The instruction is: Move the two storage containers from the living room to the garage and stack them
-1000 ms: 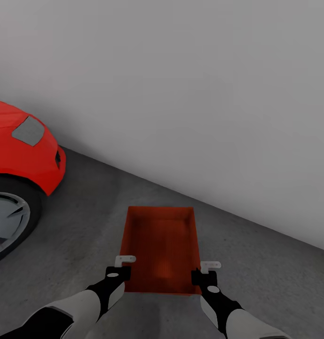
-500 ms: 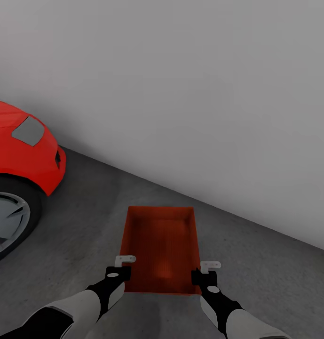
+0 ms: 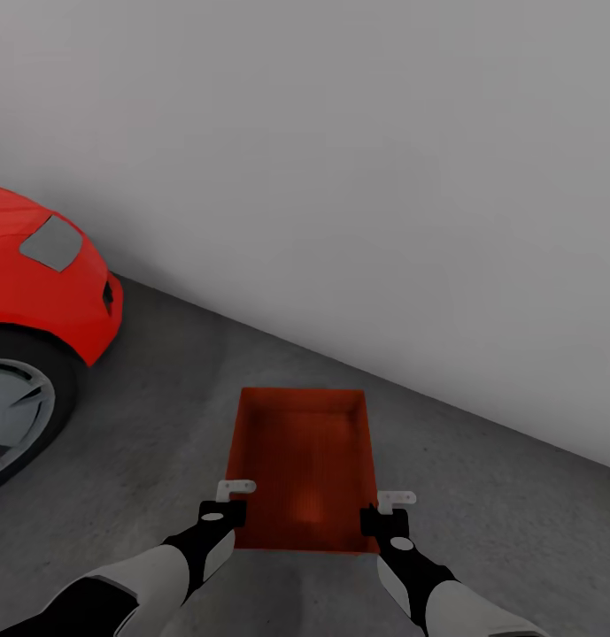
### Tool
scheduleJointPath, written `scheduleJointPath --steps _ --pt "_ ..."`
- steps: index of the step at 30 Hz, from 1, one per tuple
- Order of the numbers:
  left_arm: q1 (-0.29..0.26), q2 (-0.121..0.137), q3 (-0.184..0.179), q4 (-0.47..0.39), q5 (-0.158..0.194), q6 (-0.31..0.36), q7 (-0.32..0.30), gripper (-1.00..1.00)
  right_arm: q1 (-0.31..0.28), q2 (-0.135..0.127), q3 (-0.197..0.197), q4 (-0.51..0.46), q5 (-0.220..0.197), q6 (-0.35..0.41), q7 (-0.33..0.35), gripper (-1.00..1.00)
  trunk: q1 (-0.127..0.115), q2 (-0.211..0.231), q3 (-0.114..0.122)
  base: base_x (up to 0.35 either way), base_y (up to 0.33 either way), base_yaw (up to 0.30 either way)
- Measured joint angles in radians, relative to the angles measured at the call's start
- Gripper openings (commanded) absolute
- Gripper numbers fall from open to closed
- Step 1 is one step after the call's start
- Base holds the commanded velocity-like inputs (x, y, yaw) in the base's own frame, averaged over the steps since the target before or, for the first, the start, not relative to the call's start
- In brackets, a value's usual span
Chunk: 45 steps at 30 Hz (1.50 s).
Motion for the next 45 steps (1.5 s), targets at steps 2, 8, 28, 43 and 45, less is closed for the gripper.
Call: scheduleJointPath --steps 2,8,28,43,45 --pt "0.0 0.0 0.0 0.0 0.0 0.0 0.0 -1.0 0.0 0.0 0.0 0.0 0.0 0.0 0.0 -1.0 0.0 0.0 0.0 0.0 0.0 0.0" --pt "0.0 0.0 0.0 0.0 0.0 0.0 0.0 -1.0 0.0 0.0 0.0 0.0 0.0 0.0 0.0 -1.0 0.0 0.0 0.0 0.0 0.0 0.0" --pt "0.001 0.002 -0.055 -0.005 0.004 -0.004 -0.004 -1.0 0.0 -0.004 0.146 0.057 -0.171 -0.075 -0.022 -1.0 0.0 0.0 0.0 0.0 0.0 0.0" --pt "0.001 0.001 -0.06 -0.004 0.007 -0.004 -0.002 -1.0 0.0 -0.013 0.281 0.057 -0.307 -0.078 -0.029 -1.0 0.0 0.0 0.0 0.0 0.0 0.0" --pt "0.001 0.001 -0.042 -0.006 -0.001 -0.004 -0.004 -1.0 0.0 0.0 0.008 0.051 -0.042 -0.069 -0.005 -1.0 0.0 0.0 0.0 0.0 0.0 0.0"
